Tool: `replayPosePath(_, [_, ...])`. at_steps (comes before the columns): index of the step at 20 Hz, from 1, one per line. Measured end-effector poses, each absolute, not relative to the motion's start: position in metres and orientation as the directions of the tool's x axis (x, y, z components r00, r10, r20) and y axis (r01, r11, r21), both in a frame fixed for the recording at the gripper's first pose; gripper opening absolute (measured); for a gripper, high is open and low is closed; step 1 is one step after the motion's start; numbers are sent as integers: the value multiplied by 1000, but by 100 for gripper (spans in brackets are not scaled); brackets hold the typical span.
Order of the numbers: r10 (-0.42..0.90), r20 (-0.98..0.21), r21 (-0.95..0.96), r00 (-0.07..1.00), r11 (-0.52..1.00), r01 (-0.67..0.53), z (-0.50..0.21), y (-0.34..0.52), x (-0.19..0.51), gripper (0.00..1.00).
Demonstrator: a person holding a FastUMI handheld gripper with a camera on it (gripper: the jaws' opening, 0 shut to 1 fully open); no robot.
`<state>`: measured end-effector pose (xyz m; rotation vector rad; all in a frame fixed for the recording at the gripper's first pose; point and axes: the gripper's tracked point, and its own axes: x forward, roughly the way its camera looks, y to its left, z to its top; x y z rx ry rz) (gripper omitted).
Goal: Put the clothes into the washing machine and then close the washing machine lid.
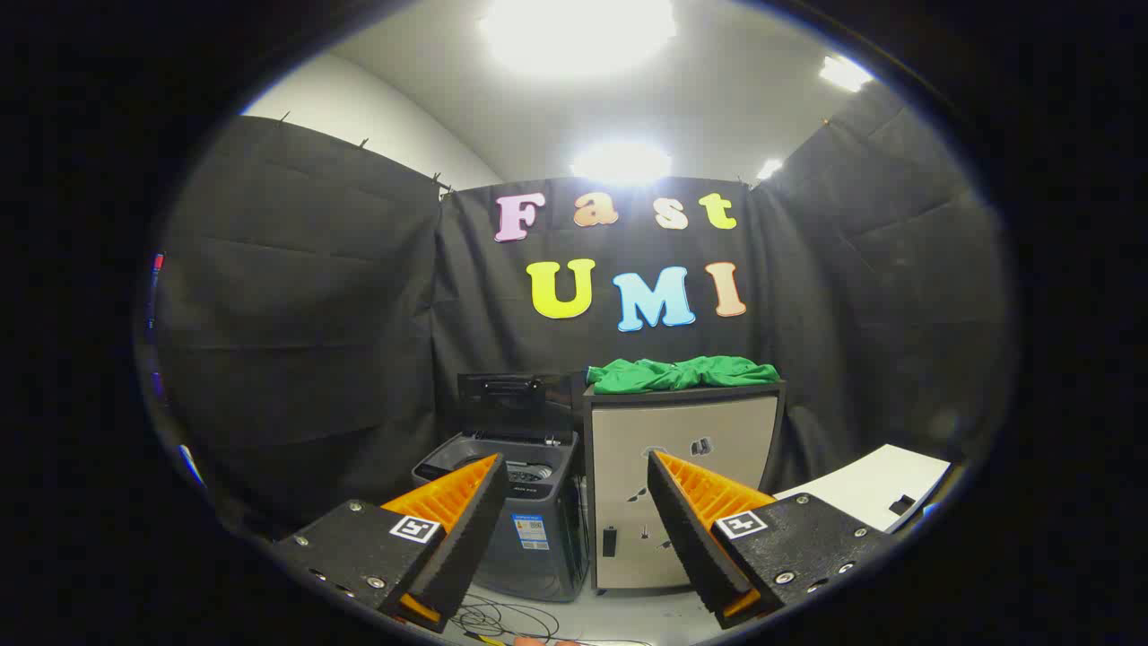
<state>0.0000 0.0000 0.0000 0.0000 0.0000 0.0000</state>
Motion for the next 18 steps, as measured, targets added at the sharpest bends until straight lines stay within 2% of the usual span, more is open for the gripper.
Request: replayPosePath(18, [8, -13, 8, 1000, 1000, -8, -7, 7, -17, 96])
